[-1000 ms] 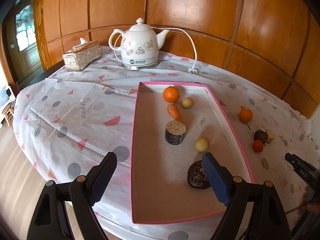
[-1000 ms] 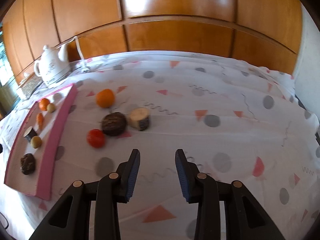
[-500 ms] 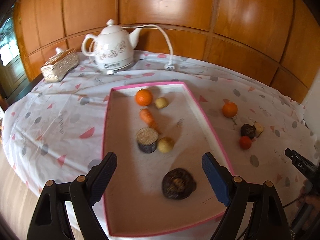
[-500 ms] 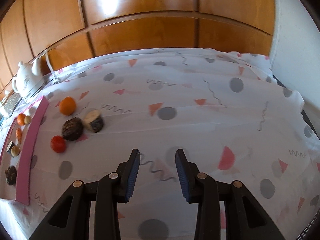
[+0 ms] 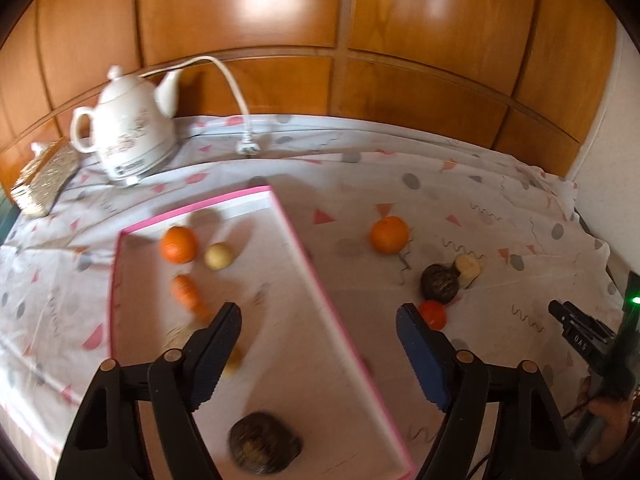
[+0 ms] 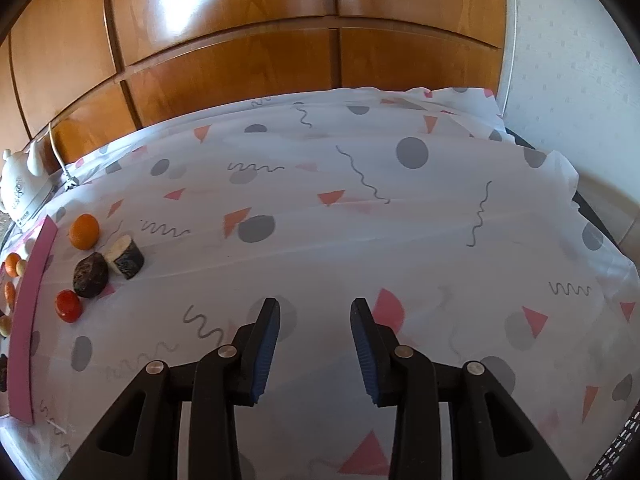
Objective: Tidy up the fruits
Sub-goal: 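Move the left tool toward the mandarin orange beside the tray, then grasp the mandarin orange with the left tool and lift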
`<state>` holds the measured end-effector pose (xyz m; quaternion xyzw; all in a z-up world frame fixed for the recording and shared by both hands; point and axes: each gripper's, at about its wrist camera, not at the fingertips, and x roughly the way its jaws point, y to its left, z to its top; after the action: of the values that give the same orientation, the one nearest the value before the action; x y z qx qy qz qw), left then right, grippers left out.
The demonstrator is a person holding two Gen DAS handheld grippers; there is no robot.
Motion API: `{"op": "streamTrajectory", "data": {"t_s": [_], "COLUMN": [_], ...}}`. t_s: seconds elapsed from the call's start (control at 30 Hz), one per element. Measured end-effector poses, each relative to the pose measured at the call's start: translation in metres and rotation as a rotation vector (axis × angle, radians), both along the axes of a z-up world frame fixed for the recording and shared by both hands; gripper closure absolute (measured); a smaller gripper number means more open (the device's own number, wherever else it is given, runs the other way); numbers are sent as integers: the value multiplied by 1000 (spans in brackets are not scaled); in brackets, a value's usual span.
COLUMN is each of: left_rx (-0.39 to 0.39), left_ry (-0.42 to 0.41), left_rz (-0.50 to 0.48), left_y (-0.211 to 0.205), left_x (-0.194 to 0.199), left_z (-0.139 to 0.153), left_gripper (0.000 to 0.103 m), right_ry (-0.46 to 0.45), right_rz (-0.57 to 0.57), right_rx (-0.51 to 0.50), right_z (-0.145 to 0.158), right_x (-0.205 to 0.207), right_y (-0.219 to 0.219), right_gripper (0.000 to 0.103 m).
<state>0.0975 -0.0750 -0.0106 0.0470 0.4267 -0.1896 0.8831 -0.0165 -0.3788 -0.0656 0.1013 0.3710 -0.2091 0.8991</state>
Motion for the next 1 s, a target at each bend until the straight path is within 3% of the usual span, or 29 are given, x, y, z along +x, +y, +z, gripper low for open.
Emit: {"op": "streamTrajectory", "data": {"t_s": [0.33,0.77,0.9,1.0], "left_rx": [-20,-9,-42,-62], "left_ry": [117,207,241,238], "left_rz": [-51,-32,-22,-22], "left_y": [-55,-105,-108,-108], "left_x": [51,98,107,104], "left_z": [-25,-62,-73,-72], "left_gripper": [39,40,63,63], "right_ry": [-16,-21,-17,-13], "right_rz": [-26,-38,-35,-35], "right_rx": [-33,-3,2,9], "right_z": [-2,-5,-6,-8], "right_x": [-4,-3,-2,-1], "right_y": [-11,-20,-20,-21], "right_gripper": [66,66,66,66]}}
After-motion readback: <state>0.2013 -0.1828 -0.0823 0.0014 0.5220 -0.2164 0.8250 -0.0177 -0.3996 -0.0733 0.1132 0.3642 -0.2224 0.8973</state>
